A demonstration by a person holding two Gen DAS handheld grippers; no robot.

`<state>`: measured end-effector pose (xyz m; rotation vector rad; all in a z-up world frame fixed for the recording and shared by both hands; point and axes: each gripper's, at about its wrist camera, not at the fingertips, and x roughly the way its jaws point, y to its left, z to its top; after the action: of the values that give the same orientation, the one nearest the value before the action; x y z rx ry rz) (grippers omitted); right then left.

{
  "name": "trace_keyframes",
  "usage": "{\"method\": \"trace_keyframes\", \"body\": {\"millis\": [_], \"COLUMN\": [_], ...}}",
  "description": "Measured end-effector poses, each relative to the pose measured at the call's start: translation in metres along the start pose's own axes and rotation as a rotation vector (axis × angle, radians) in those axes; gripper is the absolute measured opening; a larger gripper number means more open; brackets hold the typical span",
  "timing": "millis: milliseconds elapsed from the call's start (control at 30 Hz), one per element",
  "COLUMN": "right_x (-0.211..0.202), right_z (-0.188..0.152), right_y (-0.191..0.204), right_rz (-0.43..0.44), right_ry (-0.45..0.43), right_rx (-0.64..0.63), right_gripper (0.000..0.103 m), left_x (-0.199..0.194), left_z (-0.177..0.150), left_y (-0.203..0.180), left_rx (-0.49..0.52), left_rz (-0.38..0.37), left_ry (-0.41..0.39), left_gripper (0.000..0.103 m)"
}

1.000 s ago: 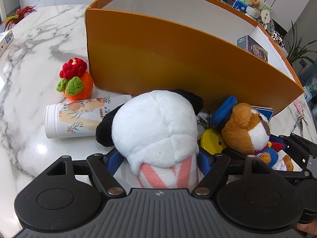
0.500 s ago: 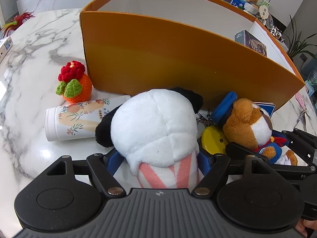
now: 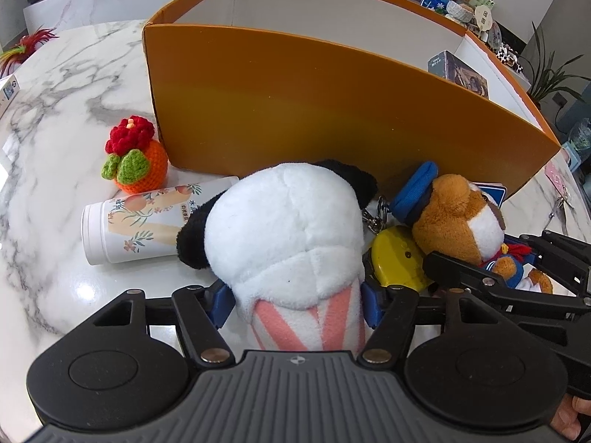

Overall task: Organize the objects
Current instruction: 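Close left tool on panda plush while right tool closes on dog plush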

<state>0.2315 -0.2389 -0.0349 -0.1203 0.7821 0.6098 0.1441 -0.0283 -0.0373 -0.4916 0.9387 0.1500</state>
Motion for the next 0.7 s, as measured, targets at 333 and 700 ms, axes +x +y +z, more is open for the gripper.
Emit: {"method": "trace_keyframes", "body": {"millis": [333,700], "right_x": [-0.007,-0.027], "right_z": [0.002,0.006], "right_y": [0.009,0.007], "right_rz": [0.027,0.034], "right_ry": [-0.006,-0.055], "right_rx": [-0.010,0.031], "right_gripper": [0.051,0.052], "left_x": [-0.004,-0.023], "left_z": [-0.003,-0.007], "left_y": [0.004,0.006], "left_rx": [0.009,0.044], "left_rz": [-0.009,-0.009], "left_ry": [0.006,-0.031], "left_gripper": [0.075,0.074]}}
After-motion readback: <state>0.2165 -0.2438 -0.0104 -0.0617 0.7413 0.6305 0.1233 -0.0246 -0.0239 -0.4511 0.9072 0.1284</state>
